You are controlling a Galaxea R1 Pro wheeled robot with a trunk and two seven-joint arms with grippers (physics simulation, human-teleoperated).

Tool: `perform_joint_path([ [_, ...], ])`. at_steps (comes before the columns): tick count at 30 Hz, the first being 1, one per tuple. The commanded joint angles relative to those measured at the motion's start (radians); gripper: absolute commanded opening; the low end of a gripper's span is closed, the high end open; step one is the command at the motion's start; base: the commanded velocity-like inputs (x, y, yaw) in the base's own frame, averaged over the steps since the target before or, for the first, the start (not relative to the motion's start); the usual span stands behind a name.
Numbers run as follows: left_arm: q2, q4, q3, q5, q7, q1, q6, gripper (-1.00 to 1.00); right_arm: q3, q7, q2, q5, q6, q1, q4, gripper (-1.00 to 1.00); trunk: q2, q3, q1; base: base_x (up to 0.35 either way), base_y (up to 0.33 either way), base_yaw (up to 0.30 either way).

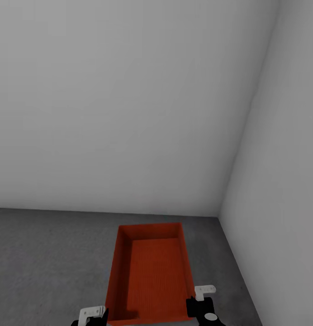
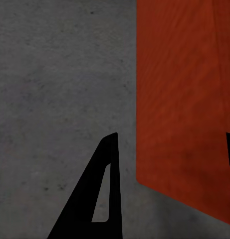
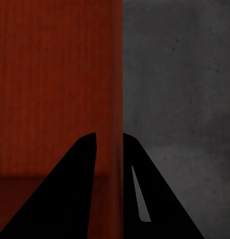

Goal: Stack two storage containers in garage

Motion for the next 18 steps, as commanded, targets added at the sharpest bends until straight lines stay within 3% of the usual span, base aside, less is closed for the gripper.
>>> perform_joint_path([
  [1, 0.011, 0.002, 0.018, 0.001, 0.001, 0.0, 0.0, -1.0, -0.046, -0.008, -0.001, 0.007, -0.003, -0.002, -0.008, -1.0, -0.001, -0.001, 0.0, 0.0, 0.0, 0.0],
  [18, 0.011, 0.002, 0.018, 0.001, 0.001, 0.0, -0.001, -1.0, -0.046, -0.008, -0.001, 0.007, -0.003, -0.002, -0.008, -1.0, -0.001, -0.001, 0.0, 0.0, 0.0, 0.0],
])
